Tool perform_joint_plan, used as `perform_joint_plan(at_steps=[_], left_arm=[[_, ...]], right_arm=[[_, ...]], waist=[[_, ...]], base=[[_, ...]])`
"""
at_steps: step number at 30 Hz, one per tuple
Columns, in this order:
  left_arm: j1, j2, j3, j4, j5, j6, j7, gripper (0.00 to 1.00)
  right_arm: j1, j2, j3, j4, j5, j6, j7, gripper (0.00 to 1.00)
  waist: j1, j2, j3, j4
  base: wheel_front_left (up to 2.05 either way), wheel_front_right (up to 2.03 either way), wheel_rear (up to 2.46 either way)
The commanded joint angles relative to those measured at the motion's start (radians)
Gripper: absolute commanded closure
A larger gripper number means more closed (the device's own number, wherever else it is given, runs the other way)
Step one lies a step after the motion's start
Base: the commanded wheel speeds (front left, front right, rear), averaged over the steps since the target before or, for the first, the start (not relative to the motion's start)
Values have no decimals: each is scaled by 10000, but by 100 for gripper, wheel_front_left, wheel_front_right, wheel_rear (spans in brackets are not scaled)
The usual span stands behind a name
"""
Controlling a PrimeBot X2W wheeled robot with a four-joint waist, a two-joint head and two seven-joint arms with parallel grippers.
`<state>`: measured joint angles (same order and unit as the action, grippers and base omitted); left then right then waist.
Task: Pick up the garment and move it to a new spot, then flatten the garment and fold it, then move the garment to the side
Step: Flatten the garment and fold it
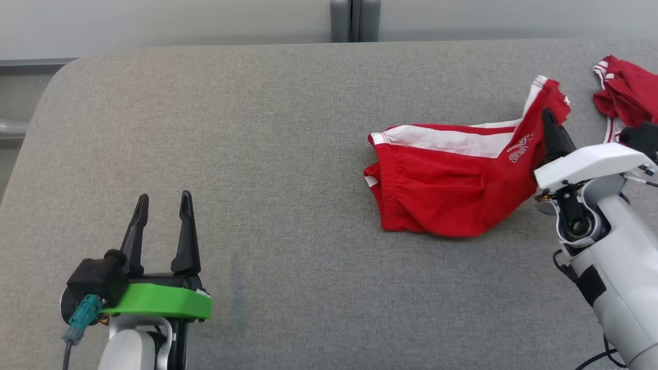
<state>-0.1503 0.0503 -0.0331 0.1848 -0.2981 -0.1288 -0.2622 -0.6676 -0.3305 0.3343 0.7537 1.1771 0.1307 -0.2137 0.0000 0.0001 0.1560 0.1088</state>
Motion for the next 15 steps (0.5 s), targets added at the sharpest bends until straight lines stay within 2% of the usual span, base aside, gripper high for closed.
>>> perform_joint_plan(at_steps=[1, 9, 15], left_arm=[[233, 12, -2, -2, -30, -36, -29, 0], [438, 12, 0, -68, -168, -36, -29, 0], [573, 12, -93, -61, -273, -36, -29, 0]], right_arm=[[-94, 98, 123, -255, -21, -5, -87, 100], [235, 524, 1212, -1916, -359, -5, 0, 100], [864, 571, 2222, -2835, -891, -5, 208, 100]], waist=[[0, -1, -92, 64], [0, -1, -309, 339], [0, -1, -335, 562]], base=[[0, 0, 0], [0, 0, 0], [0, 0, 0]])
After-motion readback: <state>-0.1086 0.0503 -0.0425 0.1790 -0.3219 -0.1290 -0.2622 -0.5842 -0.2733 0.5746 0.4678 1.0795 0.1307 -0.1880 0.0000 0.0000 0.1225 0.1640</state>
